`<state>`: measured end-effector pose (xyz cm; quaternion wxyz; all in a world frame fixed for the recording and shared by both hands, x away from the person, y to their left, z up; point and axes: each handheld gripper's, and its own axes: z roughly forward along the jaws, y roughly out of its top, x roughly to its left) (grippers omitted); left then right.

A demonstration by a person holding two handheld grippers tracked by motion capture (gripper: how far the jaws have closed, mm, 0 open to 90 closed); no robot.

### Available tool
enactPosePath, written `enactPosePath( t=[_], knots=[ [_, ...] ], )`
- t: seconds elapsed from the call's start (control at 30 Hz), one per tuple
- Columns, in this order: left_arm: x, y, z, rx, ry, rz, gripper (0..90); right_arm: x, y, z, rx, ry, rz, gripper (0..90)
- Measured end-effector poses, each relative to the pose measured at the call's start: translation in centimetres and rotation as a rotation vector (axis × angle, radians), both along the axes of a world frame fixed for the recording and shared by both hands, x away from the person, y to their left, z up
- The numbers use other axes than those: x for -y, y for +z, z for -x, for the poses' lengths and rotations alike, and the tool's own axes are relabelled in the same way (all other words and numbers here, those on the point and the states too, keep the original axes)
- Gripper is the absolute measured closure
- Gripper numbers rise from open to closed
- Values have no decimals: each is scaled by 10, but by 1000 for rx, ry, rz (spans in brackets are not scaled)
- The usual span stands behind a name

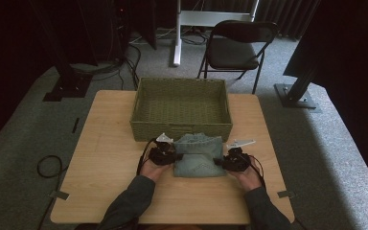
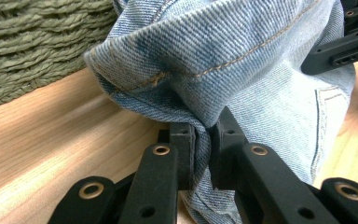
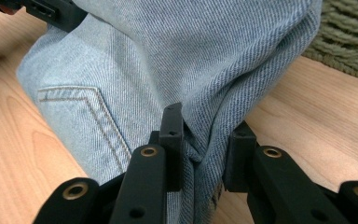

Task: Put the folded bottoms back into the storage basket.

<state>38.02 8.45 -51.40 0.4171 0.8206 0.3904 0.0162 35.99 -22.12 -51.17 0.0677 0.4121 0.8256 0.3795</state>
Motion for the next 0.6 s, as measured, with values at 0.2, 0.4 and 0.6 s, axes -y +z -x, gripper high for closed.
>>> enactPosePath(
  t=[0.2, 0.4, 0.6],
  knots=[
    [-7, 12, 5, 14, -2, 16, 825, 0, 10, 4, 22, 12, -30, 745],
    [-10, 26, 7, 32, -5, 9, 824, -2, 21, 6, 42, 17, -44, 745],
    [-12, 38, 9, 53, -2, 7, 824, -4, 32, 8, 60, 11, -52, 744]
  ],
)
